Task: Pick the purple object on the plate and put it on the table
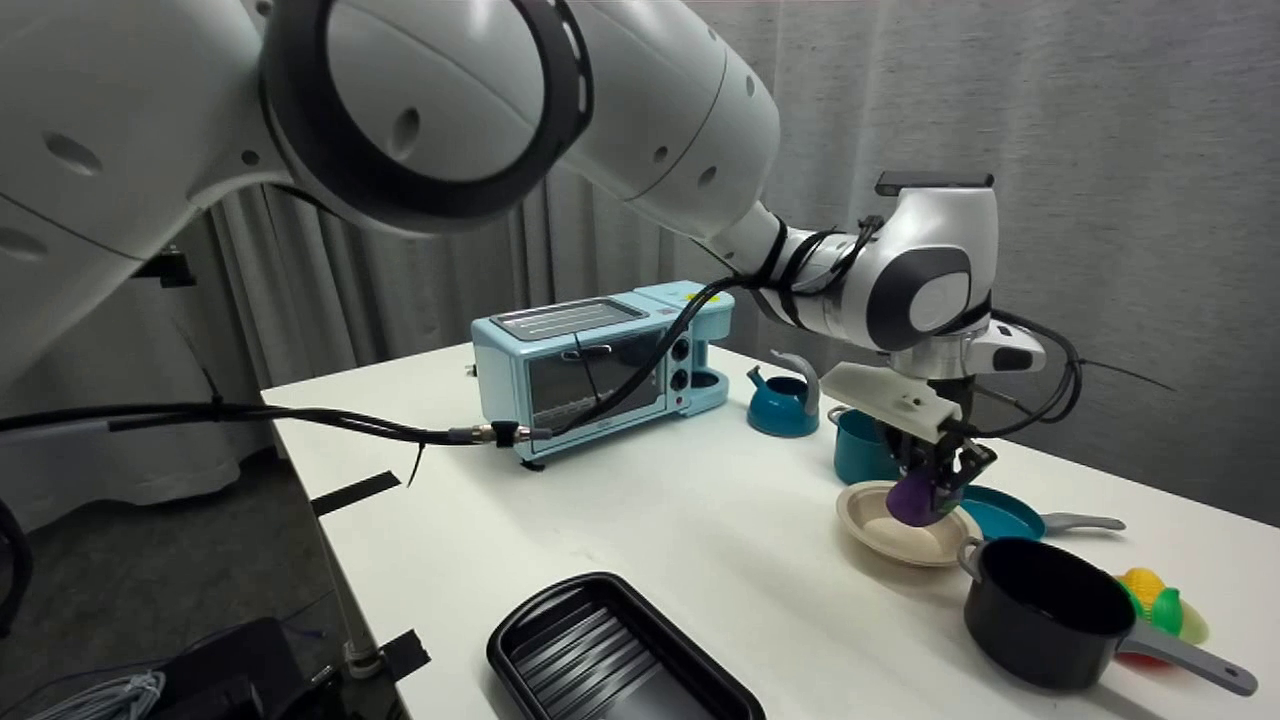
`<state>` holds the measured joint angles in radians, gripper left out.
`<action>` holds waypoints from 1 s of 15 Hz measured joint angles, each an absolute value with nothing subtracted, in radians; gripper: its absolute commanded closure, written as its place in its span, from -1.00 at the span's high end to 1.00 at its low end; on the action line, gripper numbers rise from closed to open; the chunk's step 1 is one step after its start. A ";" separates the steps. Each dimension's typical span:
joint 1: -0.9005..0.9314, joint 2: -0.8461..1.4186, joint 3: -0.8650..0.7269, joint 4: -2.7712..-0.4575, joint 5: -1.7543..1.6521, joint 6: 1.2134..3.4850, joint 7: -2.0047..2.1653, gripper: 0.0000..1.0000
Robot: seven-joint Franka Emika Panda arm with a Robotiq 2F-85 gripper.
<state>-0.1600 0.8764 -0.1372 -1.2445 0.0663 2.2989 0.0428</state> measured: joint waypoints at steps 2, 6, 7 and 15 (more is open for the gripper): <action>-0.154 0.806 -0.137 -1.336 0.052 2.337 0.030 -0.87; -0.147 0.677 -0.124 -1.533 0.036 2.406 -0.017 -0.87; -0.147 0.648 -0.119 -1.587 0.034 2.423 -0.028 -0.87; -0.146 0.476 -0.113 -2.033 0.000 2.592 -0.051 -0.87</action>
<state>-0.1460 0.4762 -0.1128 -2.0333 0.0001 2.5920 -0.0514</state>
